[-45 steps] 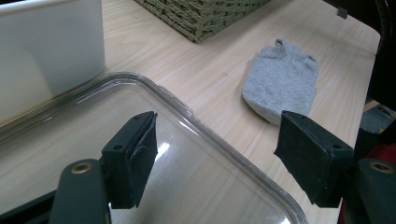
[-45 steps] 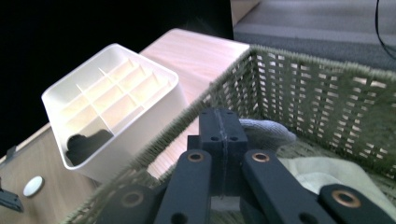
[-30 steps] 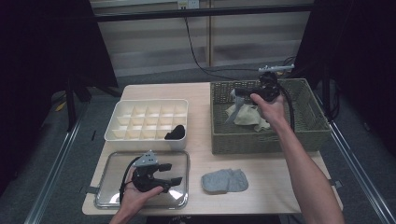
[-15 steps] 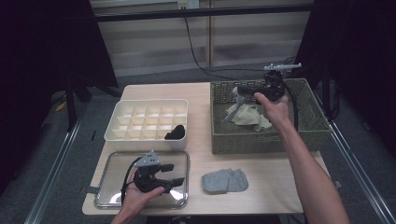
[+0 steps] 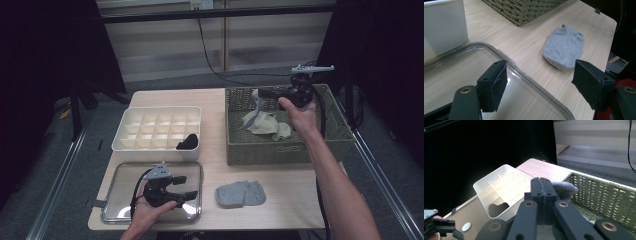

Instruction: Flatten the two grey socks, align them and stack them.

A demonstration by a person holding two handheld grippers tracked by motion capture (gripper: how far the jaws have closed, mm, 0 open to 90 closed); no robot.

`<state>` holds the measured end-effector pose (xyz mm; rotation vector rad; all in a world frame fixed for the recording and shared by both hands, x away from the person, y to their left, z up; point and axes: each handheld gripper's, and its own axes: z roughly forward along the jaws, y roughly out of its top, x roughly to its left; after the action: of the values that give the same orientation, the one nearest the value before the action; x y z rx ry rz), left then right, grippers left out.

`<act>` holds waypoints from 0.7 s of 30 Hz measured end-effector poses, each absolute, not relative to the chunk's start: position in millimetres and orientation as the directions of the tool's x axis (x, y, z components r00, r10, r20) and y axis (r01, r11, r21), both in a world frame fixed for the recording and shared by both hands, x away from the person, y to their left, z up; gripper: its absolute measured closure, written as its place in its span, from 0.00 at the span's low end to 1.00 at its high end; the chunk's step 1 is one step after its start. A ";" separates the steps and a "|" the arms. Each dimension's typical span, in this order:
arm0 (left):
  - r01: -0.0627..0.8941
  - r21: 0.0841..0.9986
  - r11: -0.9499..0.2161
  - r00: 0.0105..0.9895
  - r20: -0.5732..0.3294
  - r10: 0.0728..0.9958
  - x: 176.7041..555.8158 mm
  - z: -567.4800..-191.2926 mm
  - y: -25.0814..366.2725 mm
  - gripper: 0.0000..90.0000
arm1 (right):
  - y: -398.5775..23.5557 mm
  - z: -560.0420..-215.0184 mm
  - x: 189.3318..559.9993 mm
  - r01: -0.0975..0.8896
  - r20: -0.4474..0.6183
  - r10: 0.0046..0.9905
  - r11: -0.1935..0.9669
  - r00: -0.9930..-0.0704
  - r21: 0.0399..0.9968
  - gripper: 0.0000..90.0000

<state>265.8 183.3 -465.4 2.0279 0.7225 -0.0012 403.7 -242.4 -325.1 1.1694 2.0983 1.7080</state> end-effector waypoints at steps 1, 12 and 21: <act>0.490 0.787 -0.375 0.825 -0.281 0.489 265.8 -465.4 183.3 0.30 | -242.4 -325.1 403.7 0.448 0.318 0.671 0.023 -0.669 0.894 1.00; 0.494 0.784 -0.375 0.822 -0.281 0.495 265.1 -465.6 181.6 0.32 | -247.4 -312.0 388.8 0.414 0.316 0.669 -0.013 -0.673 0.910 1.00; 0.489 0.783 -0.385 0.825 -0.271 0.496 265.7 -465.7 181.4 0.32 | -245.7 -296.6 375.3 0.396 0.329 0.650 -0.047 -0.685 0.917 1.00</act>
<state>265.7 181.4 -465.7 2.0403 0.7252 0.0088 375.3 -245.7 -296.6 1.1305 2.0136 1.8103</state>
